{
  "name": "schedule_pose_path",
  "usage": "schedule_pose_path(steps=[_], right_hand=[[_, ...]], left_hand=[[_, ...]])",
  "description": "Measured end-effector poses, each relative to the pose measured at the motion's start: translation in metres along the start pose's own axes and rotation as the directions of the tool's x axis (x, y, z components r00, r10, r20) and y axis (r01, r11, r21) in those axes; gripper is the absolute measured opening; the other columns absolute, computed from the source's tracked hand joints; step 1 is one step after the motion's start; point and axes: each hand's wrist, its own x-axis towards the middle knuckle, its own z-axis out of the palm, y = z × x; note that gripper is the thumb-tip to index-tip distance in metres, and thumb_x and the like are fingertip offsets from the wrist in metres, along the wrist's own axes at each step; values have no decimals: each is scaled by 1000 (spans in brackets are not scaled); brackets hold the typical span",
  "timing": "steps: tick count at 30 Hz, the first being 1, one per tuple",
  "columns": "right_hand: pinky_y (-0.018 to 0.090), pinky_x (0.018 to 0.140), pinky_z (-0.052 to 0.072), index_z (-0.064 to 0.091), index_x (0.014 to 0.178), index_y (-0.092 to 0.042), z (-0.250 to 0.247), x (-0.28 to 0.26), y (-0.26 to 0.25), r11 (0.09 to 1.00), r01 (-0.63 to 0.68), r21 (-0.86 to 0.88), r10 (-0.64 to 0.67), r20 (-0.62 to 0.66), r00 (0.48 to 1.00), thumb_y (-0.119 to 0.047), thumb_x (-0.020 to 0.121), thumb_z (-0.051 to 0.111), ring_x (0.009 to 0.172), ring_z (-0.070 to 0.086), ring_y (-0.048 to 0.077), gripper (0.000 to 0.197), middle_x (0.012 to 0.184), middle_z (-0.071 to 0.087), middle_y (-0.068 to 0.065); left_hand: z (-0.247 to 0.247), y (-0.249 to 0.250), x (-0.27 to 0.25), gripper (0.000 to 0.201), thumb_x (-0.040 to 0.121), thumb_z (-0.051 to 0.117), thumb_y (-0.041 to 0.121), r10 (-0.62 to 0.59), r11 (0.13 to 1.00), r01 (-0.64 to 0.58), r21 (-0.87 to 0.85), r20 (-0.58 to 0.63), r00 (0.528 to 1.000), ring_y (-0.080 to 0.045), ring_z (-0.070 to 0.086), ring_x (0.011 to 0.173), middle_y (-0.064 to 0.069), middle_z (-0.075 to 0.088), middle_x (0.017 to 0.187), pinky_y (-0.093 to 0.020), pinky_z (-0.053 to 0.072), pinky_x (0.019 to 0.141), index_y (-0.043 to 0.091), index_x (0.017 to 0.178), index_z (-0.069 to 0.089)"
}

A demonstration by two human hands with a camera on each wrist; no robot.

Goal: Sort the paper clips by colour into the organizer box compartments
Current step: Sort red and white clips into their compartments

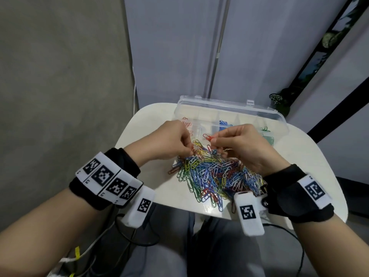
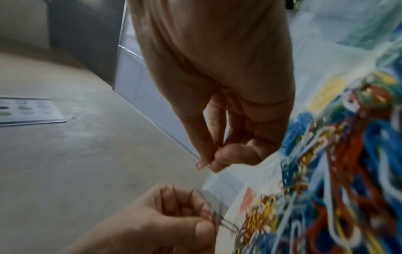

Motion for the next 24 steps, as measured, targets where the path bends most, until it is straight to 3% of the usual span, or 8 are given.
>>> schedule_pose_path(steps=[3,8,12,15,17,24], right_hand=[[26,47,40,72,83,7,-6,3,-11,982,82,-172,-80,18,997,6,78,72,48,47,15,5,58,65,10],[28,48,39,75,82,-1,-13,20,-43,934,215,-286,-227,-10,974,-2,79,74,54,48,17,3,65,69,12],[26,48,40,75,82,0,-5,37,-63,886,278,-372,-296,8,955,-5,79,75,54,50,11,6,69,70,14],[18,42,37,75,81,2,2,49,-70,850,271,-452,-289,31,957,-4,79,75,50,48,10,7,69,69,14],[14,39,35,75,82,2,7,57,-71,829,243,-503,-263,32,964,-4,79,74,47,47,8,7,68,67,12],[19,51,44,76,78,-2,23,79,-64,787,217,-578,-239,38,970,-9,77,78,53,55,9,7,69,71,11]], left_hand=[[-7,2,2,8,75,80,20,6,1000,-6,10,1,1000,2,57,55,10,66,61,-17,44,56,16,73,74],[-39,2,17,13,83,75,20,-17,985,-31,-169,-276,961,0,47,40,1,64,58,-14,35,42,9,76,71],[-55,-7,41,19,85,72,21,-93,981,6,-196,-441,893,-6,45,46,0,55,64,-23,34,45,5,94,68],[-55,-15,55,35,90,66,28,-150,984,102,-145,-375,915,-11,47,51,-5,59,83,-24,37,46,9,119,62],[-52,-18,61,42,93,63,28,-166,982,131,-136,-297,940,-17,50,52,-8,60,87,-22,40,43,11,130,56],[-45,-19,67,39,94,62,16,-178,981,153,-116,-252,951,-16,51,54,-4,64,74,-19,41,41,13,132,57]])
